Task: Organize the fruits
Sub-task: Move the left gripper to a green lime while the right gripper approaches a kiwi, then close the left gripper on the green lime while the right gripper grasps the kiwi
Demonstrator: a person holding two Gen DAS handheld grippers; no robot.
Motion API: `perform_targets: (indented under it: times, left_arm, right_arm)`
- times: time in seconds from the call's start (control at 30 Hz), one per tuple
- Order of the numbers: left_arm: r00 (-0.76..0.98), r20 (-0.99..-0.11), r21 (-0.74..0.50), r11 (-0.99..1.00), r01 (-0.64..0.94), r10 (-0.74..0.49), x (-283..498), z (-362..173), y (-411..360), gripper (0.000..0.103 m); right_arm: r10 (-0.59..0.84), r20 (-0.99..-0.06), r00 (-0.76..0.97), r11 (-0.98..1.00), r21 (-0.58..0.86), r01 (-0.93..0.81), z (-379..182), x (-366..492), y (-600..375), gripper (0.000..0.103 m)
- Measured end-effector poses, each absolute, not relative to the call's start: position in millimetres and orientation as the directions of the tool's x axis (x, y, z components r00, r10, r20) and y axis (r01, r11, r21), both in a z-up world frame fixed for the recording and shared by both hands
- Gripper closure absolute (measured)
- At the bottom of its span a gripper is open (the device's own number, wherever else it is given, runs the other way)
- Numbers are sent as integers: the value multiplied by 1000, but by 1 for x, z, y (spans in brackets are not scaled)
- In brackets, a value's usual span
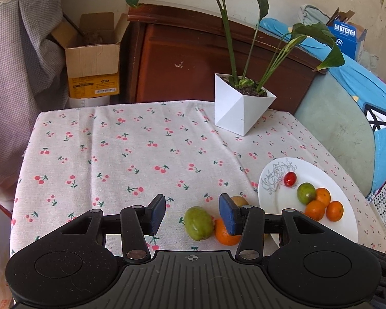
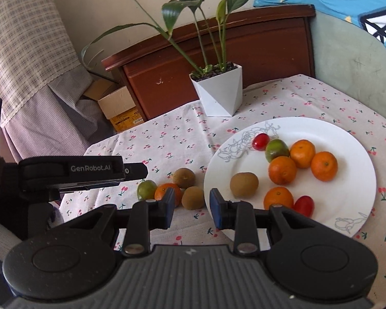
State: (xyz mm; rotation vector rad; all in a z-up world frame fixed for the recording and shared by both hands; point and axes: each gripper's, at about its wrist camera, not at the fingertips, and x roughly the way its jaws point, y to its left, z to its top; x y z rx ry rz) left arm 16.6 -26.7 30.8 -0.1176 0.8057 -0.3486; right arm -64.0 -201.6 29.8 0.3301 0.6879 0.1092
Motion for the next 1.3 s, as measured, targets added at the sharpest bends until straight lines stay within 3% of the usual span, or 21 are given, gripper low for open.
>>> perform_targets:
  times: [0.63,1.1,1.3]
  left_arm:
    - [626,-712,-243,948,205,-318,23,20,-6,58]
    - [611,-718,-253,943,217,-333,23,17,-5,59]
    - [611,-711,-261,938,230,-347,22,17,-8,59]
  right_arm:
    - [157,-632,759,988,108,-114,13,-49,-161,74]
    - [121,-626,771,991,118,-60,3,-39,-162,72]
    - [129,-625,770,989,136,-55,2,-40,-164,79]
